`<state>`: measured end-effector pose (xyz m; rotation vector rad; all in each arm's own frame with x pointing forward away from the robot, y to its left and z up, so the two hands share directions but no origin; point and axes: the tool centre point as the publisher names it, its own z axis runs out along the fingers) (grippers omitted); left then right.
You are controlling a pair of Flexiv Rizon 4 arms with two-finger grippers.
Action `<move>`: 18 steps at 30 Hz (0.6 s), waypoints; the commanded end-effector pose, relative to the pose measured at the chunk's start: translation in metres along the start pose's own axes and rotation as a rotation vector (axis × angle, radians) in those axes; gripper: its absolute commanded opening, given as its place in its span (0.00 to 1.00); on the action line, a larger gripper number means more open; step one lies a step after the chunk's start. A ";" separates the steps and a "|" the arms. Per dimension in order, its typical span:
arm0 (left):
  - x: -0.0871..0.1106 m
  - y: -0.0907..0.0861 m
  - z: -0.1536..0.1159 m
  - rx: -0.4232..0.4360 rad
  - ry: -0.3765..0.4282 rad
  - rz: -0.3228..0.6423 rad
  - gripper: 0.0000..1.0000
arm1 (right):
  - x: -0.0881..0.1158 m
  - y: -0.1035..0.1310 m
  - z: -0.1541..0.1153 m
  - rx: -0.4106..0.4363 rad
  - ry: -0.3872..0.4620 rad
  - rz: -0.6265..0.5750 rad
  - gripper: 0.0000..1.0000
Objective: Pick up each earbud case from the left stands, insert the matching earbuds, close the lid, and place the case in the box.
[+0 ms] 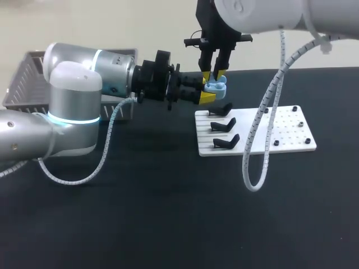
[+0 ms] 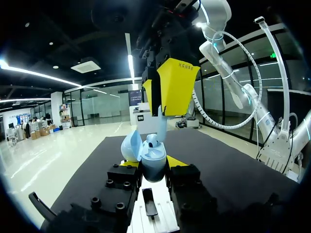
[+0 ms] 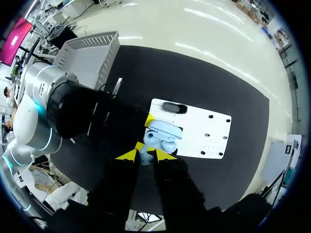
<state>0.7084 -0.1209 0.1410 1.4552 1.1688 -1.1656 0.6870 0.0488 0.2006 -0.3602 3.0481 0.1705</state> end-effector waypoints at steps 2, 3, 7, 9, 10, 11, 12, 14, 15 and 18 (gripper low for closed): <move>0.000 0.000 0.000 -0.001 0.000 0.001 0.00 | -0.001 0.001 0.005 0.018 -0.014 -0.002 0.00; 0.000 0.000 0.000 -0.001 0.000 0.001 0.00 | -0.002 0.001 0.006 0.017 -0.012 -0.001 0.00; 0.000 0.000 0.000 -0.001 0.000 0.001 0.00 | -0.003 0.000 0.008 0.025 -0.015 0.003 0.00; 0.000 0.000 0.000 -0.001 0.000 0.001 0.00 | -0.004 -0.001 0.009 0.025 -0.016 0.006 0.00; 0.000 0.000 0.000 -0.001 0.000 0.001 0.00 | -0.004 -0.002 0.009 0.024 -0.016 0.008 0.00; 0.000 0.000 0.000 -0.001 0.000 0.001 0.00 | -0.004 -0.002 0.010 0.023 -0.016 0.009 0.00; 0.000 0.000 0.000 -0.001 0.000 0.001 0.00 | -0.004 -0.002 0.010 0.023 -0.017 0.010 0.00; 0.000 0.000 0.000 -0.001 0.000 0.001 0.00 | -0.004 -0.003 0.010 0.024 -0.018 0.013 0.00; 0.000 0.000 0.000 -0.001 0.000 0.001 0.00 | -0.004 -0.003 0.010 0.024 -0.019 0.014 0.00; 0.000 0.000 0.000 -0.001 0.000 0.001 0.00 | -0.004 -0.004 0.010 0.025 -0.020 0.016 0.00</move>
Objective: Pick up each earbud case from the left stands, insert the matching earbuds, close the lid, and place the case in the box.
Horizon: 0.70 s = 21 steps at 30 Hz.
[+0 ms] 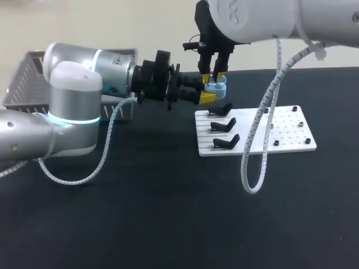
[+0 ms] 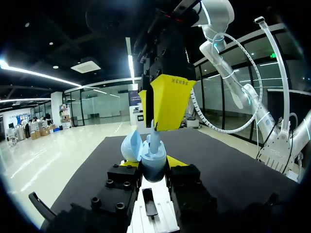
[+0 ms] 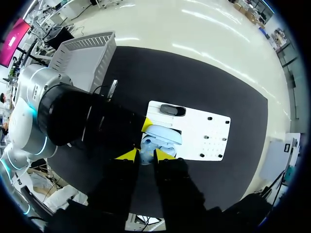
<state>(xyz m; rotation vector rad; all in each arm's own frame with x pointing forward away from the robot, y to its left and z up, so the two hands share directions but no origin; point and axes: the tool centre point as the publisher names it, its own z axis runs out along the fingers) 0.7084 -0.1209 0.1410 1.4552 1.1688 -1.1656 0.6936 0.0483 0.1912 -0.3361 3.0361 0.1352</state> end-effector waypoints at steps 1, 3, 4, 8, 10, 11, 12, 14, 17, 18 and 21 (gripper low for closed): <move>0.000 0.000 0.000 -0.001 0.000 0.001 0.00 | 0.001 -0.001 0.000 0.000 -0.005 0.003 0.00; 0.000 0.000 0.000 -0.001 0.000 0.001 0.00 | 0.000 -0.002 0.001 0.000 -0.004 0.005 0.00; 0.000 0.000 0.000 -0.001 0.000 0.001 0.00 | 0.000 -0.002 0.001 -0.001 -0.003 0.005 0.00; 0.000 0.000 0.000 -0.001 0.000 0.001 0.00 | -0.002 -0.002 0.003 -0.002 -0.001 0.007 0.00; 0.000 0.000 0.000 -0.001 0.000 0.001 0.00 | -0.003 -0.002 0.004 -0.002 -0.001 0.008 0.00; 0.000 0.000 0.000 -0.001 0.000 0.001 0.00 | -0.004 -0.002 0.004 -0.003 -0.001 0.009 0.00; 0.000 0.000 0.000 -0.001 0.000 0.001 0.00 | -0.004 -0.002 0.005 -0.005 -0.001 0.009 0.00; 0.000 0.000 0.000 -0.001 0.000 0.001 0.00 | -0.006 -0.003 0.005 -0.007 -0.004 0.011 0.00; 0.000 0.000 0.000 -0.001 0.000 0.001 0.00 | -0.007 -0.005 0.007 -0.007 -0.005 0.015 0.00; 0.000 0.000 0.000 -0.001 0.000 0.001 0.00 | -0.007 -0.005 0.007 -0.006 -0.005 0.015 0.00; 0.000 0.000 0.000 -0.001 0.000 0.001 0.00 | -0.007 -0.006 0.007 -0.006 -0.004 0.018 0.00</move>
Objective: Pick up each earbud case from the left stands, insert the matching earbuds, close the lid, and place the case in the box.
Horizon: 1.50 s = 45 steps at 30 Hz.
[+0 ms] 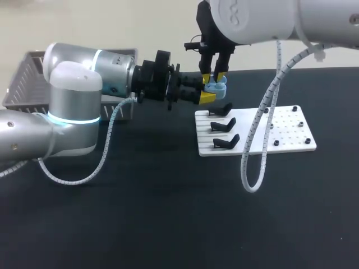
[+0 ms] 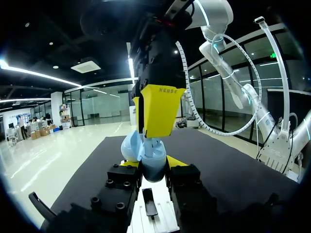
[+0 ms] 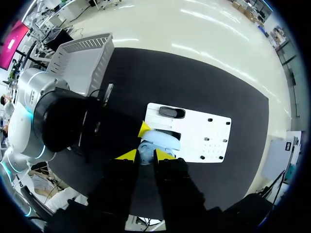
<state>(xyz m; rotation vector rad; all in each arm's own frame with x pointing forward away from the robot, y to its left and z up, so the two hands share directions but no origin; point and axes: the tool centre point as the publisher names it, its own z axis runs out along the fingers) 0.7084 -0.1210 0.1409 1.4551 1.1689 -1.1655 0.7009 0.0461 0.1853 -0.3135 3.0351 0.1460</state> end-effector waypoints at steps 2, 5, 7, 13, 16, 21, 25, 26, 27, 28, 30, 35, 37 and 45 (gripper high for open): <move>0.000 0.000 0.000 -0.001 0.000 0.001 0.00 | -0.001 -0.002 0.001 0.001 0.002 0.004 0.00; 0.000 0.000 0.000 -0.001 0.000 0.001 0.00 | -0.001 -0.002 0.002 0.000 0.005 0.006 0.00; 0.000 0.000 0.000 -0.001 0.000 0.001 0.00 | -0.001 -0.002 0.003 -0.001 0.006 0.006 0.00; 0.000 0.000 0.000 -0.001 0.000 0.001 0.00 | 0.000 -0.001 0.005 0.003 0.013 0.004 0.00; 0.000 0.000 0.000 -0.001 0.000 0.001 0.00 | 0.000 -0.001 0.006 0.005 0.016 0.005 0.00; 0.000 0.000 0.000 -0.001 0.000 0.001 0.00 | 0.004 -0.001 -0.002 -0.027 0.003 0.013 1.00; 0.000 0.000 0.000 -0.001 0.000 0.001 0.00 | 0.011 -0.003 -0.017 -0.059 -0.025 0.022 1.00; 0.000 0.000 0.000 -0.001 0.000 0.001 0.00 | 0.012 -0.004 -0.021 -0.069 -0.036 0.026 1.00; 0.000 0.000 0.000 -0.001 0.000 0.001 0.00 | 0.013 -0.005 -0.025 -0.082 -0.047 0.031 1.00; 0.000 0.000 0.000 -0.001 0.000 0.001 0.00 | 0.014 -0.006 -0.030 -0.101 -0.058 0.041 1.00; 0.000 0.000 0.000 -0.001 0.000 0.001 0.00 | 0.012 -0.008 -0.037 -0.124 -0.084 0.071 1.00; 0.000 0.000 0.000 -0.001 0.000 0.001 0.00 | -0.012 -0.025 -0.040 -0.172 -0.152 0.193 1.00; 0.000 0.000 0.000 -0.001 0.000 0.001 0.00 | -0.021 -0.033 -0.038 -0.197 -0.171 0.217 1.00; 0.000 0.000 0.000 -0.001 0.000 0.001 0.00 | -0.051 -0.063 -0.010 -0.150 -0.133 0.342 1.00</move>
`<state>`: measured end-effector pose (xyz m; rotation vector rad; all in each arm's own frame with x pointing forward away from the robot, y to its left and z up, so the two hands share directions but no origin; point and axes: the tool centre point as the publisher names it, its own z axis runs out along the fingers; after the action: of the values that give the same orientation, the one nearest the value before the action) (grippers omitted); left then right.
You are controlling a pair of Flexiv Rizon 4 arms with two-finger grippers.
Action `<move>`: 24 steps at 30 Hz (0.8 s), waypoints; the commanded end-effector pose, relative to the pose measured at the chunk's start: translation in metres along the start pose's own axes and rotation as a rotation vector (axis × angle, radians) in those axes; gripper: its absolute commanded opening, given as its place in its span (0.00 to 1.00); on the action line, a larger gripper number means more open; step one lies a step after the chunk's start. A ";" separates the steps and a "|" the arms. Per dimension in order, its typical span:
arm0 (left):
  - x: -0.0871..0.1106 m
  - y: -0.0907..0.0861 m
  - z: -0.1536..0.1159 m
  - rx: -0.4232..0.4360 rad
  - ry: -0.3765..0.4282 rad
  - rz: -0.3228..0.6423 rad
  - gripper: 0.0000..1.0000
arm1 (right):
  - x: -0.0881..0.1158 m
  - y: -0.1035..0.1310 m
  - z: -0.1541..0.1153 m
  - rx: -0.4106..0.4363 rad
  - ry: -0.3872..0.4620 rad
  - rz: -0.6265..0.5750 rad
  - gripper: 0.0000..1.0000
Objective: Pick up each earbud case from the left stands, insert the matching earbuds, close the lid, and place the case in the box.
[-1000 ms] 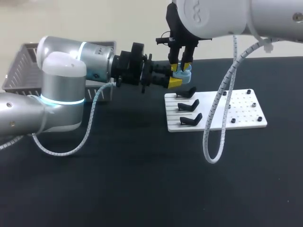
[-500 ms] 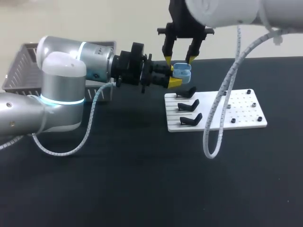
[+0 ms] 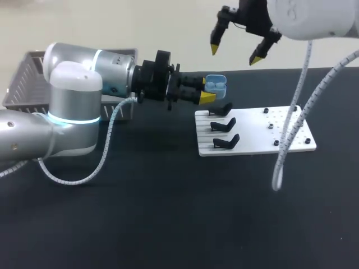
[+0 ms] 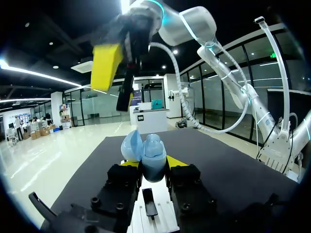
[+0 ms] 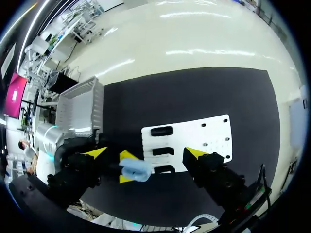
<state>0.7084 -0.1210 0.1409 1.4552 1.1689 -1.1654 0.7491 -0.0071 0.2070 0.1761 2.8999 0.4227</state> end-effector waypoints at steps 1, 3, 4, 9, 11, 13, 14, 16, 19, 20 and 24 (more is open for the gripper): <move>0.000 0.000 0.000 -0.001 0.000 0.001 0.00 | -0.013 -0.005 0.018 0.028 0.022 0.026 1.00; 0.000 0.000 0.000 -0.001 0.000 0.001 0.00 | -0.015 -0.009 0.025 0.036 0.035 0.039 1.00; 0.000 0.000 0.000 -0.001 0.000 0.001 0.00 | -0.015 -0.011 0.027 0.041 0.039 0.045 1.00; 0.000 0.000 0.000 -0.001 0.000 0.001 0.00 | -0.017 -0.020 0.038 0.055 0.073 0.079 1.00; 0.000 0.000 0.000 -0.001 0.000 0.001 0.00 | -0.016 -0.022 0.043 0.065 0.084 0.082 1.00; 0.000 0.000 0.000 -0.001 0.000 0.001 0.00 | -0.014 -0.024 0.046 0.073 0.094 0.083 1.00; 0.000 0.000 0.000 -0.001 0.000 0.001 0.00 | -0.013 -0.025 0.047 0.077 0.098 0.085 1.00; 0.000 0.000 0.000 -0.001 0.000 0.001 0.00 | -0.010 -0.028 0.047 0.082 0.112 0.093 1.00; 0.000 0.000 0.000 -0.001 0.000 0.001 0.00 | -0.004 -0.030 0.048 0.087 0.123 0.098 1.00; 0.000 0.000 0.000 -0.001 0.000 0.001 0.00 | -0.002 -0.031 0.048 0.090 0.127 0.099 1.00; 0.000 0.000 0.000 -0.001 0.000 0.001 0.00 | 0.008 -0.033 0.045 0.098 0.146 0.102 1.00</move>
<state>0.7084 -0.1210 0.1409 1.4552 1.1690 -1.1654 0.7541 -0.0237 0.1516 0.3164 3.0689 0.3222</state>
